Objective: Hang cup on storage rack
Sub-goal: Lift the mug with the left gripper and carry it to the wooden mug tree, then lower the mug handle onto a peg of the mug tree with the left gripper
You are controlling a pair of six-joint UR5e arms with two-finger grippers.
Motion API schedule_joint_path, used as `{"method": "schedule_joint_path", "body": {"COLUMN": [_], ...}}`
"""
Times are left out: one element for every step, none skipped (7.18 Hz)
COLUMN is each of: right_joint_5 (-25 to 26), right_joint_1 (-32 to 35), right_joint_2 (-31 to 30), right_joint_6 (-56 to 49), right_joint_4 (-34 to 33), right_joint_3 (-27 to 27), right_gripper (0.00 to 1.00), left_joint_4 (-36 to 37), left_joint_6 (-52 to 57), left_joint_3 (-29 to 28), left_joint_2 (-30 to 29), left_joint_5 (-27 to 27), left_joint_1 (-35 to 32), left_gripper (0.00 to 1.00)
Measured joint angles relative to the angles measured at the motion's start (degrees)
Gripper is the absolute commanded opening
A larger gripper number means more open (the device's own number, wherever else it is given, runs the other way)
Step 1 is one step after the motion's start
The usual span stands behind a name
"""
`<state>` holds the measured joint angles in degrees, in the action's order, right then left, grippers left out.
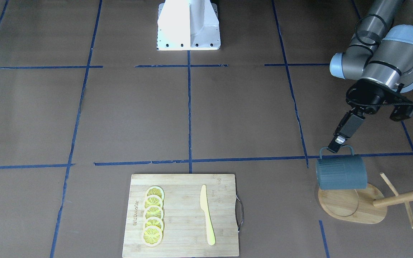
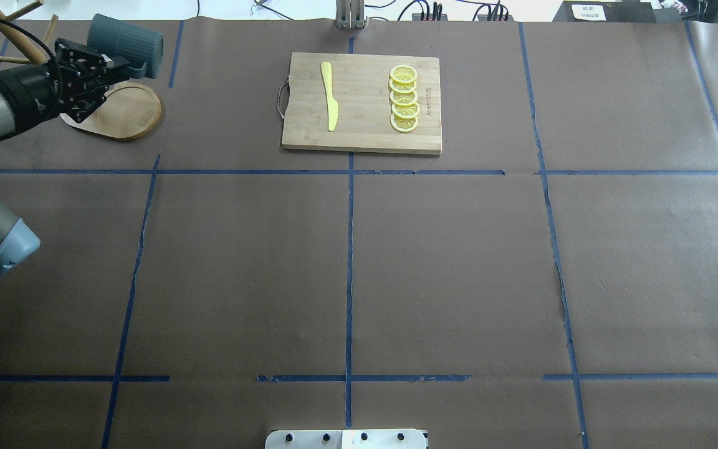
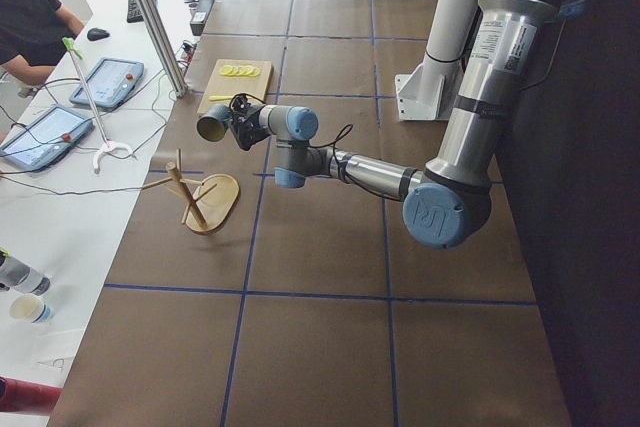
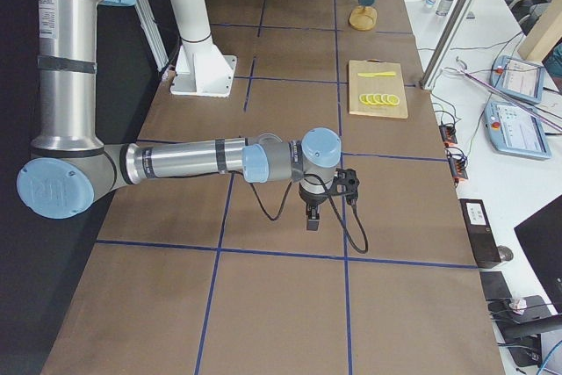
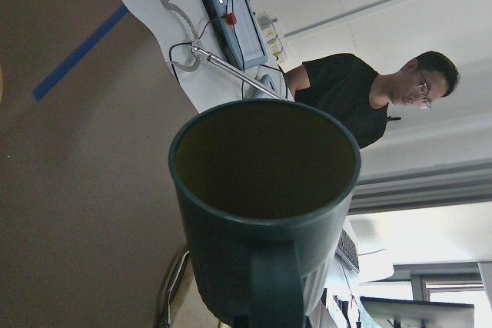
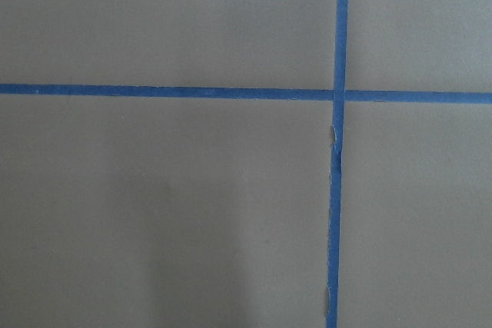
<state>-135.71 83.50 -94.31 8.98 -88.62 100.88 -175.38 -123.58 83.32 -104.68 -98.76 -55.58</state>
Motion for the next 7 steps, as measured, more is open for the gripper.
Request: {"method": "schedule_joint_path", "body": {"right_joint_5": [0.00, 0.00, 0.00, 0.00, 0.00, 0.00, 0.00], "right_joint_1": [0.00, 0.00, 0.00, 0.00, 0.00, 0.00, 0.01], "right_joint_2": [-0.05, -0.07, -0.11, -0.14, -0.19, -0.23, -0.23], "right_joint_6": [0.04, 0.06, 0.05, -0.01, -0.02, 0.00, 0.02], "right_joint_4": [0.66, 0.94, 1.03, 1.13, 1.37, 1.61, 1.72], "right_joint_3": [-0.32, -0.42, -0.45, -0.51, -0.55, -0.58, -0.59], "right_gripper": [1.00, 1.00, 1.00, 1.00, 1.00, 1.00, 1.00], "left_joint_4": [-0.12, -1.01, -3.63, -6.70, -8.93, -10.18, -11.09], "left_joint_6": [-5.29, -11.32, -16.30, -19.27, -20.61, -21.89, -23.95], "left_joint_3": [-0.76, -1.67, -3.33, -5.55, -7.77, -9.16, -9.87], "left_joint_2": [-0.81, -2.22, -3.14, -3.69, -4.35, -4.86, -5.07], "left_joint_5": [-0.90, -1.17, -1.16, -1.06, -0.92, -0.84, -0.76], "left_joint_1": [-1.66, -3.07, -4.37, -5.41, -6.24, -6.91, -7.45], "left_gripper": [0.00, 0.00, 0.00, 0.00, 0.00, 0.00, 0.00]}}
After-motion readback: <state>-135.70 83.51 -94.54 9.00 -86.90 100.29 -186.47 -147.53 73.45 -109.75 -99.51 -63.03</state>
